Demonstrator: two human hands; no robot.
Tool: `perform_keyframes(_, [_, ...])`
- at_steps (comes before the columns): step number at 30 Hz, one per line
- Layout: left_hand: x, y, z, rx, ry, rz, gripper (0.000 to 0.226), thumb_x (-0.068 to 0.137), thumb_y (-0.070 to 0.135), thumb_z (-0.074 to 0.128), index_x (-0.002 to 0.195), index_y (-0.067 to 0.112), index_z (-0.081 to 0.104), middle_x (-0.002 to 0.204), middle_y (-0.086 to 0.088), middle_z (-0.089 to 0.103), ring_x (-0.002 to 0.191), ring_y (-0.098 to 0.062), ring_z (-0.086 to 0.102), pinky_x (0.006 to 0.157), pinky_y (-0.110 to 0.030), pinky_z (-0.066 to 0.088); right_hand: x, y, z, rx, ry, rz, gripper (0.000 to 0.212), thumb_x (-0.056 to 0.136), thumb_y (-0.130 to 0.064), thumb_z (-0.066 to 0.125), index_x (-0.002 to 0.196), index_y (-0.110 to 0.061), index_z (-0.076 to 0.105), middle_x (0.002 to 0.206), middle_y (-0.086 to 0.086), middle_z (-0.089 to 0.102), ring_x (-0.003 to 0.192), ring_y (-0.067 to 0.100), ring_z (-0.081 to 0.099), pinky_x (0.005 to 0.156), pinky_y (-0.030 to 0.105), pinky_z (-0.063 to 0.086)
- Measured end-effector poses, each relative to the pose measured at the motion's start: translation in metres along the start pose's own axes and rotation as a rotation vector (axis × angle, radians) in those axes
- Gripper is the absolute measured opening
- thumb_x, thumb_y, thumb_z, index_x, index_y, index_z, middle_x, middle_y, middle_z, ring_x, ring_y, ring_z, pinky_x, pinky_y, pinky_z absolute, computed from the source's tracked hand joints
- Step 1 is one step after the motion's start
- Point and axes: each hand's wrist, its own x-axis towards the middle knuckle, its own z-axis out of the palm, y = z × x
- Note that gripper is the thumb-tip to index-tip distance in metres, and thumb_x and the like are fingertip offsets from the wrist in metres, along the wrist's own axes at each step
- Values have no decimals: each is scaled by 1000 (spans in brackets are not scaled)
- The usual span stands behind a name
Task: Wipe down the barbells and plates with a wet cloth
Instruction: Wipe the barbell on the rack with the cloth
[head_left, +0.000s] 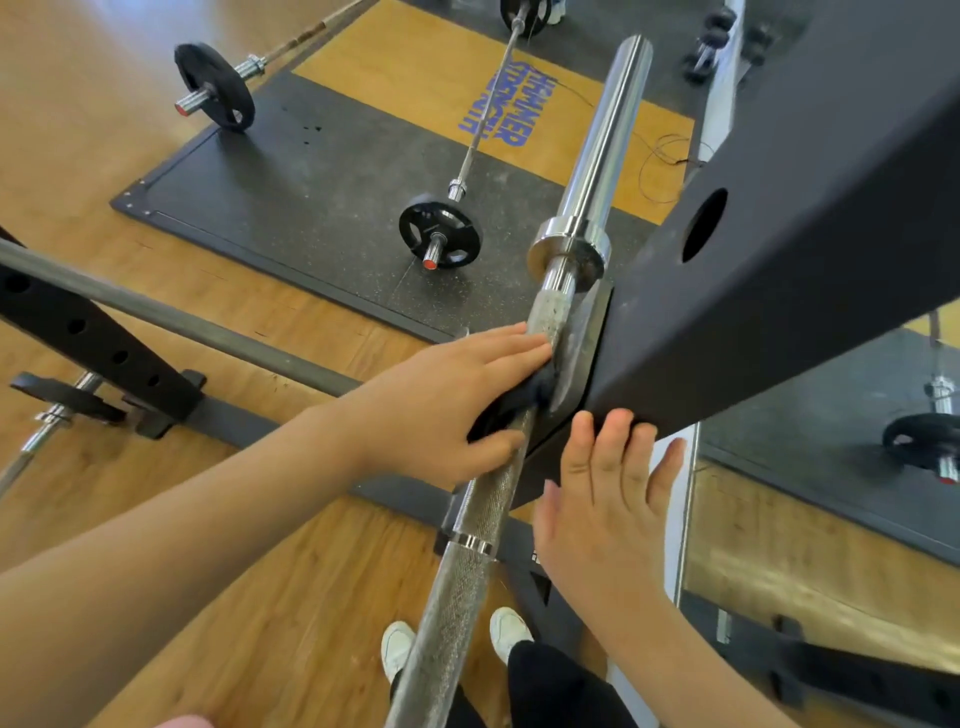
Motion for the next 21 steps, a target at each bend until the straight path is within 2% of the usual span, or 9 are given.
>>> perform_keyframes(1, [2,-2,2,9,14,5,65,86,32,46,145,7,36,149,-5,37,140,-14,25,110,-8,6,1,-1,1,0,3,3,63,82,-26,38,137,-6,13,139,16,6,127,32,10,108,56,10])
perform_keyframes(3, [9,-9,0,70,32,60,53,88,24,49,138,4,46,142,-9,47,135,-21,38,111,-24,23,3,0,2,2,7,3,63,82,-25,40,136,-5,14,137,17,6,126,32,10,104,57,16])
perform_keyframes(5, [22,-17,-3,101,25,79,49,86,9,54,135,4,50,140,-10,49,134,-24,41,109,-35,32,3,1,3,0,6,0,63,81,-24,41,135,-4,15,137,17,6,125,32,10,103,58,19])
perform_keyframes(7, [36,-19,-8,88,23,43,52,84,1,53,136,7,50,142,-8,47,134,-23,40,109,-35,33,3,0,5,0,15,6,63,81,-24,42,135,-3,15,136,18,6,125,33,10,103,58,19])
perform_keyframes(10, [47,-17,-11,87,69,27,53,80,12,39,130,7,56,136,-7,53,126,-25,50,101,-30,37,3,-2,5,13,15,21,63,82,-24,41,135,-2,15,137,18,5,126,33,9,104,57,17])
perform_keyframes(15, [42,-6,-8,73,74,-3,53,76,15,30,117,6,62,122,-7,61,113,-28,57,89,-43,48,2,1,3,6,5,0,64,82,-25,40,137,-3,14,139,17,5,127,32,9,105,57,16])
perform_keyframes(17, [32,-3,-8,112,46,-1,55,79,13,31,126,11,59,132,-6,56,123,-25,52,101,-36,43,1,5,2,0,-2,-18,64,82,-25,40,137,-4,14,138,16,6,126,31,9,104,57,17])
perform_keyframes(19, [16,-5,-6,107,-26,-34,60,82,-3,44,140,14,45,146,-2,43,137,-17,35,108,-23,26,1,7,2,8,-2,-27,63,82,-25,39,137,-5,15,137,15,6,126,31,10,104,58,16])
perform_keyframes(21, [9,-6,-5,115,5,-4,63,78,-11,49,138,11,47,143,-5,46,137,-20,36,107,-30,31,1,7,2,22,12,-24,63,82,-26,39,136,-5,15,138,15,6,126,30,10,103,58,17])
